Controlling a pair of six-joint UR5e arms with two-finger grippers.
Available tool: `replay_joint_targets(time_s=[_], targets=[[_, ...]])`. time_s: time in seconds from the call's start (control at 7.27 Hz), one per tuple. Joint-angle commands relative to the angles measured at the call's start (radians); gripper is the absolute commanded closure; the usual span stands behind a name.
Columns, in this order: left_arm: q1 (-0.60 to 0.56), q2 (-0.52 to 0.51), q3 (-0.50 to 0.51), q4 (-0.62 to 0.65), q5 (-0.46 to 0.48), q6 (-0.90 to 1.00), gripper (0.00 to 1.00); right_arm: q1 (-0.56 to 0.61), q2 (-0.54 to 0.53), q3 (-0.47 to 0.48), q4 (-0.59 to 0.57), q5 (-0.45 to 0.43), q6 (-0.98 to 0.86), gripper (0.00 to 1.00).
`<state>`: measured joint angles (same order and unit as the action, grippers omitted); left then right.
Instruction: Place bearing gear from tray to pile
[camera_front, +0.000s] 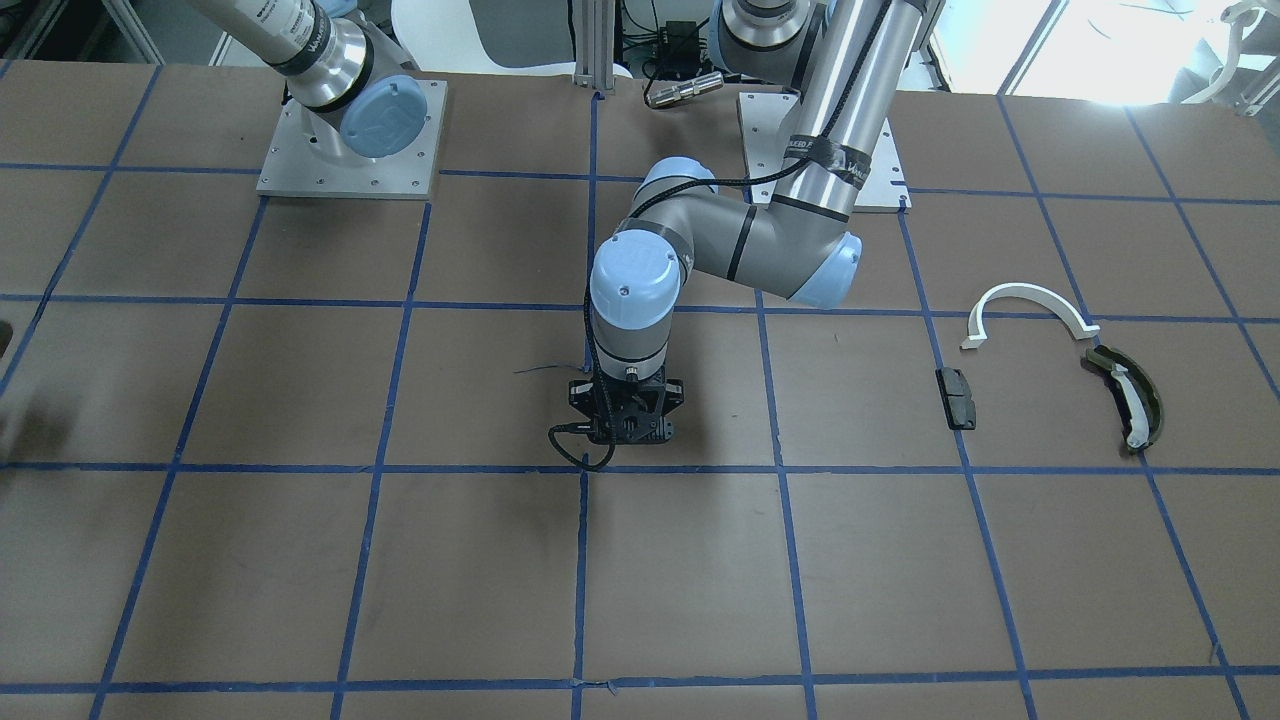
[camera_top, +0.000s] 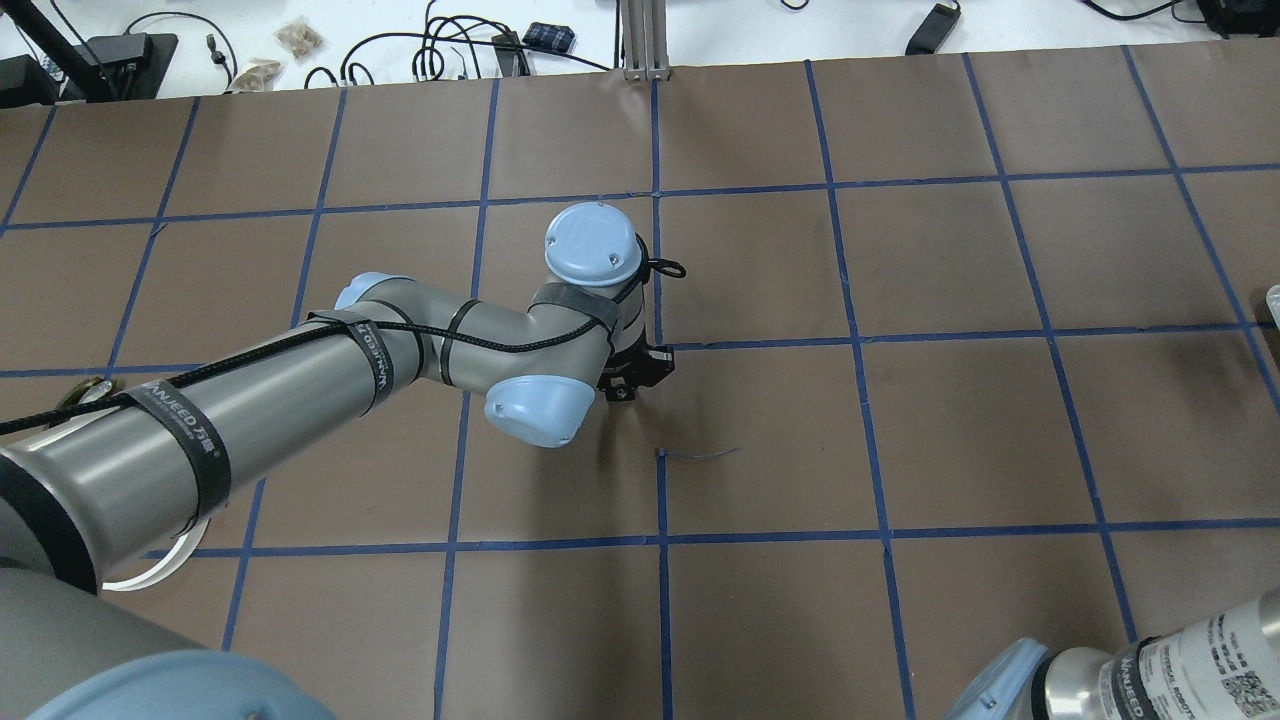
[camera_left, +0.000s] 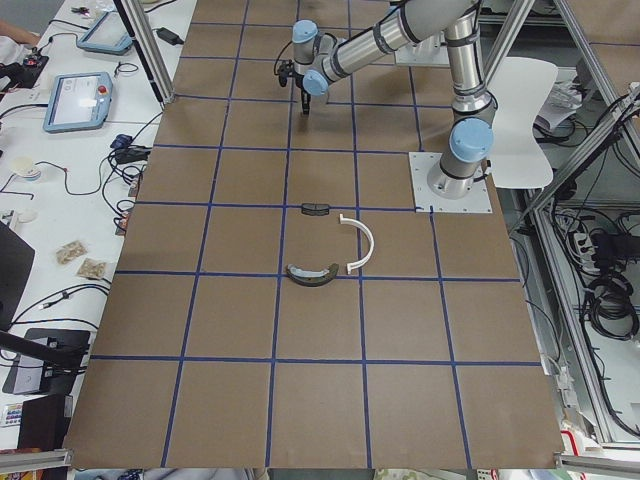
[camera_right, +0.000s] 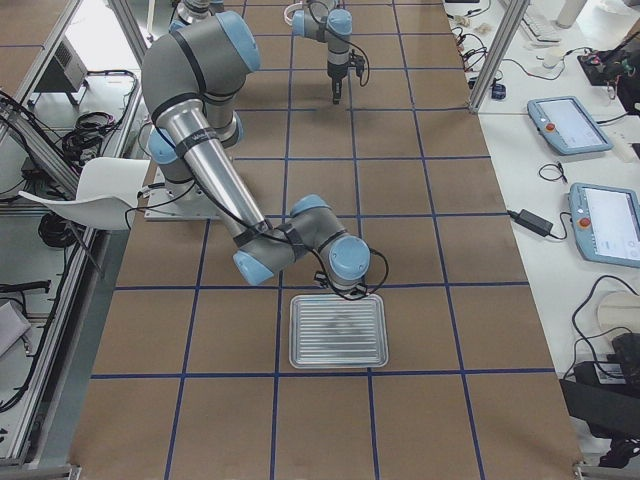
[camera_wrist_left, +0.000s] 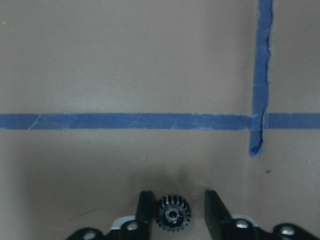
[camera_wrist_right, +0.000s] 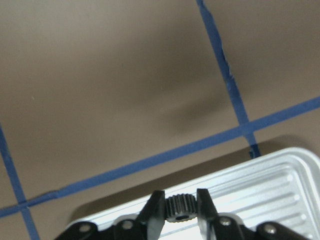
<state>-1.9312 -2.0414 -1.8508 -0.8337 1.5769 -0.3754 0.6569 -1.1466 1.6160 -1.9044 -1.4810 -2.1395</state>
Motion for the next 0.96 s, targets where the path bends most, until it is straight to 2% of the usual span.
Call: replay_joint_targets(time_s=[0.0,0.14,0.41,0.69,0.83], targets=[[0.043,0.029,0.007,-0.057,0.005,0.029,1.0,0.138,-0.187,0.001,0.196,-0.004,0.245,0.91],[0.099,0.061,0.012,-0.085,0.009,0.147,1.0,0.242,-0.273,0.001,0.281,-0.01,0.444,0.91],[0.315,0.13,-0.011,-0.139,0.063,0.522,1.0,0.483,-0.361,-0.001,0.341,-0.007,0.852,0.91],[0.511,0.182,-0.047,-0.143,0.092,0.742,1.0,0.783,-0.351,0.001,0.312,0.005,1.312,0.91],[0.613,0.203,-0.054,-0.142,0.136,0.883,1.0,0.943,-0.285,-0.001,0.223,-0.002,1.498,0.92]])
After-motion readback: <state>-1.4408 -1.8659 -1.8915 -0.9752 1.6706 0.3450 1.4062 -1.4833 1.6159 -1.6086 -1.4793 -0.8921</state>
